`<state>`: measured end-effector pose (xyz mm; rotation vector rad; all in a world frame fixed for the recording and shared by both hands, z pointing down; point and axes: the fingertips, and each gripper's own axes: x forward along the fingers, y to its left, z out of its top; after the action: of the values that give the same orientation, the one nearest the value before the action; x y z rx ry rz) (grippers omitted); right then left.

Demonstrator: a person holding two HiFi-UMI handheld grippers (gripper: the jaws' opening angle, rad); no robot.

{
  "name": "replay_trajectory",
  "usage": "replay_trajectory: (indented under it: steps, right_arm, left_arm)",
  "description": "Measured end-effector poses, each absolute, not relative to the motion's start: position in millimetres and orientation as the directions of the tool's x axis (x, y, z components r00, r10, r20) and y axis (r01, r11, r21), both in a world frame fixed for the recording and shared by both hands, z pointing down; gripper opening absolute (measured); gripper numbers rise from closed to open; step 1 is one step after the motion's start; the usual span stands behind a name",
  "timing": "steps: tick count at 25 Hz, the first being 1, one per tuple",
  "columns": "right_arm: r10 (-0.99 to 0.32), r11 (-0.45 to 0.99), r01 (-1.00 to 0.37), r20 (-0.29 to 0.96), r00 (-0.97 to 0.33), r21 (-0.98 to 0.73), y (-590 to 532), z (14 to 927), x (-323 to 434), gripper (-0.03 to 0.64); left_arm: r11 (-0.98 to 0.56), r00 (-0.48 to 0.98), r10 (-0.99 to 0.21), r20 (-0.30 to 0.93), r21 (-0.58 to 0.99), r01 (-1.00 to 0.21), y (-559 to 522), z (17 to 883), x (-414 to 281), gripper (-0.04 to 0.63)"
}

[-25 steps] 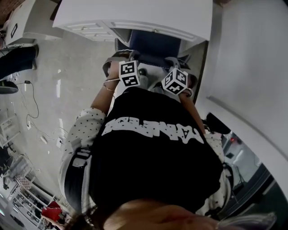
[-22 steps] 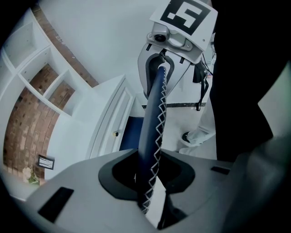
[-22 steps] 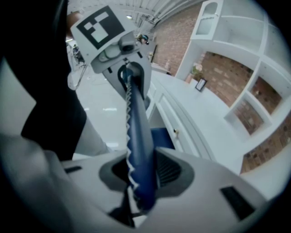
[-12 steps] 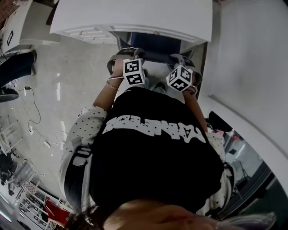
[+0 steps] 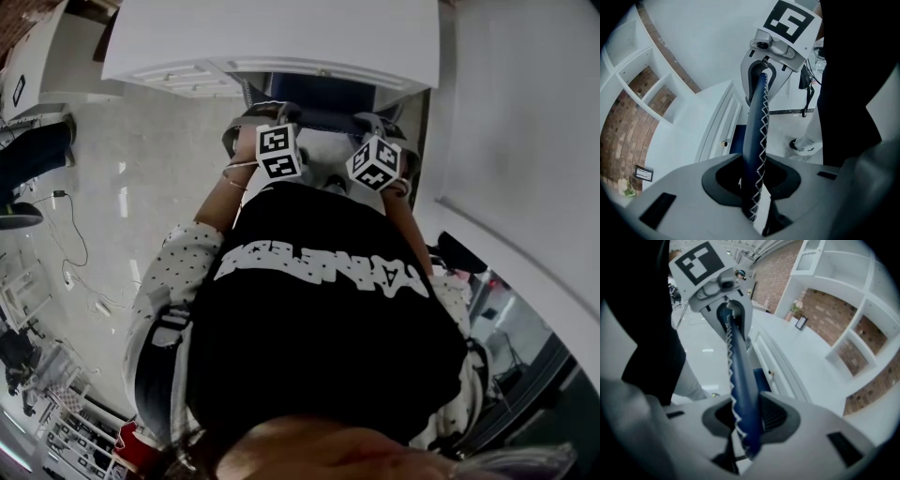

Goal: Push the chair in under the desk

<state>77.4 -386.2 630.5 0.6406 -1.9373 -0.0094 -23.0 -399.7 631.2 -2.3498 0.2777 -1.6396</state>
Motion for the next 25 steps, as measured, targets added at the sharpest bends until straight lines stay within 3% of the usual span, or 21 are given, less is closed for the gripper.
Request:
replay_trajectory:
  steps: [25]
  right_arm:
    - [-0.439,0.858,-0.423,0.842,-0.314,0.290,-401.6,630.1,83.3,0.124]
  left_arm:
    - [-0.947,0.343,-0.302,0.890,-0.320,-0.006,-414.8,630.6,-16.8,0.124]
